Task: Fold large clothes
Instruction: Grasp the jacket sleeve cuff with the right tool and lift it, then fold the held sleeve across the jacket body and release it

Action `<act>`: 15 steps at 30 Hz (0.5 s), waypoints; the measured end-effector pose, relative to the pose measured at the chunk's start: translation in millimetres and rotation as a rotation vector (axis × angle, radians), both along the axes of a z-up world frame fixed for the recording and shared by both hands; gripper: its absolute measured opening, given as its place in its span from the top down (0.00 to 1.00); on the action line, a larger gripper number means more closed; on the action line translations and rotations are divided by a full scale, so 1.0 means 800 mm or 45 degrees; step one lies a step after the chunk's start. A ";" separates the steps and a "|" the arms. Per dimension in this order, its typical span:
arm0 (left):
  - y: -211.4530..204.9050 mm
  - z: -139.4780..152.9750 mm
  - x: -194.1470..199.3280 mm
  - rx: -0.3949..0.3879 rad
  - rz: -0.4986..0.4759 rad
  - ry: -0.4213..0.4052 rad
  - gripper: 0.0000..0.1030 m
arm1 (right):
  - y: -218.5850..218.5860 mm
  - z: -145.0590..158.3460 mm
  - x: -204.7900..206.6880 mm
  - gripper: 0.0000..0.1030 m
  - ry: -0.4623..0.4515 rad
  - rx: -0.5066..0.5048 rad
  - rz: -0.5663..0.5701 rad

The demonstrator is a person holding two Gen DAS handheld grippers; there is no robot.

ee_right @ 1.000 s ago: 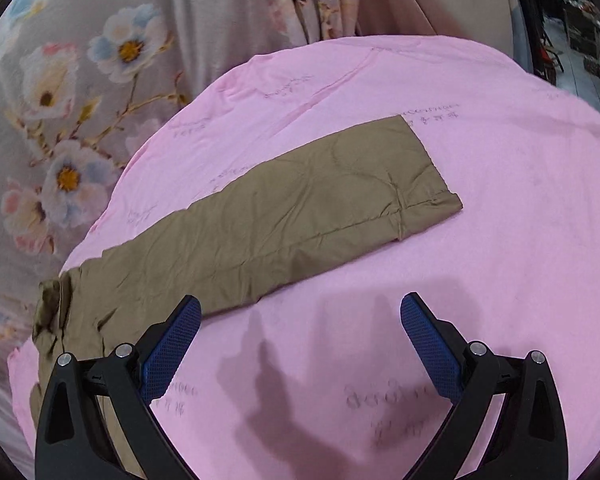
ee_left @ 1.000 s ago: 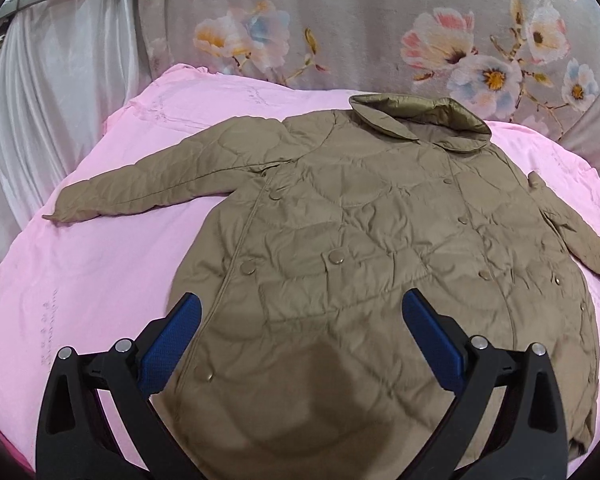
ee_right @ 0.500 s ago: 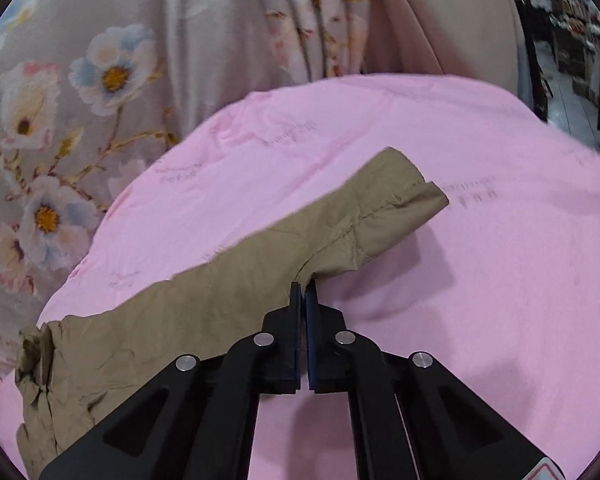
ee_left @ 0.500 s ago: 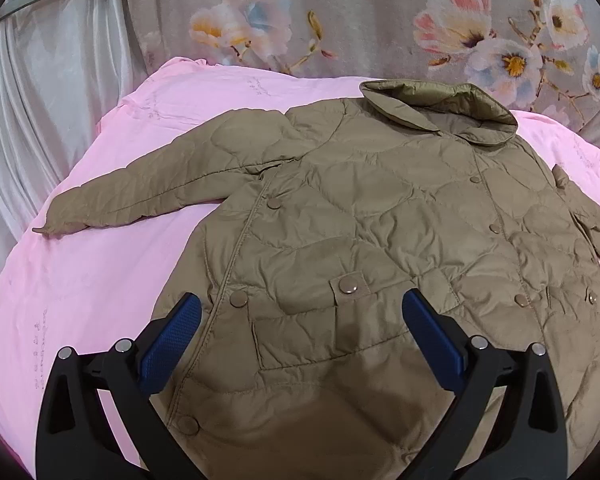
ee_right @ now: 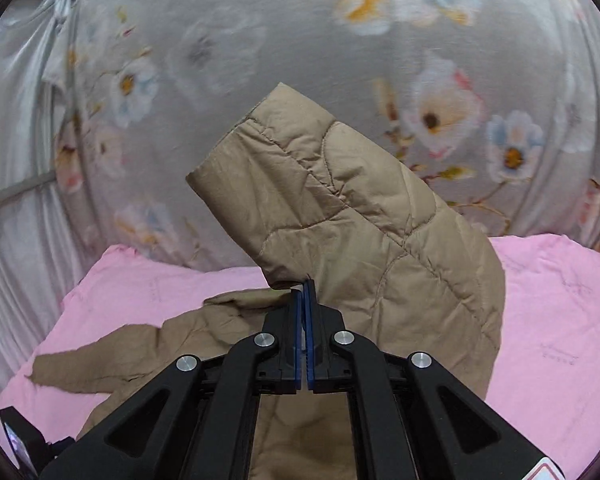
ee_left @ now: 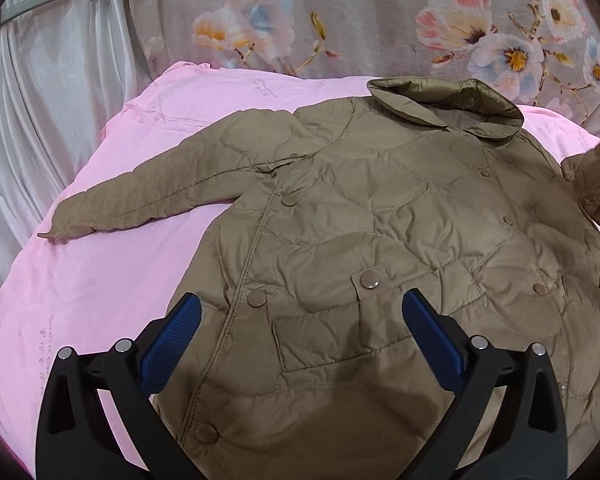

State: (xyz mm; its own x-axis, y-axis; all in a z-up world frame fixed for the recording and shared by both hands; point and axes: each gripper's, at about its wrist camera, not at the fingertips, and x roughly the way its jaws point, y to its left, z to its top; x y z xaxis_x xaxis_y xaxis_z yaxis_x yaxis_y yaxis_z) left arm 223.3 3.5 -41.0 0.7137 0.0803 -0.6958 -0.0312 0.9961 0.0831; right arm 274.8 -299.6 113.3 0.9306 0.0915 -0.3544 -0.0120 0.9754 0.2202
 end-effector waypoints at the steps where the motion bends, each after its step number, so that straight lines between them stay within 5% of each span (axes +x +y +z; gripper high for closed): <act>1: 0.002 -0.002 0.000 -0.004 0.000 0.005 0.05 | 0.028 -0.007 0.011 0.98 0.022 -0.024 0.050; 9: 0.013 -0.024 0.009 -0.079 -0.014 0.064 0.05 | 0.160 -0.118 0.069 0.91 0.291 -0.102 0.314; 11: 0.014 -0.027 0.011 -0.111 -0.031 0.079 0.05 | 0.180 -0.148 0.075 0.79 0.370 -0.121 0.366; 13: 0.019 -0.025 0.012 -0.165 -0.049 0.077 0.05 | 0.186 -0.159 0.067 0.52 0.385 -0.144 0.368; 15: 0.027 -0.018 0.015 -0.251 -0.069 0.076 0.05 | 0.175 -0.151 0.049 0.48 0.334 -0.127 0.377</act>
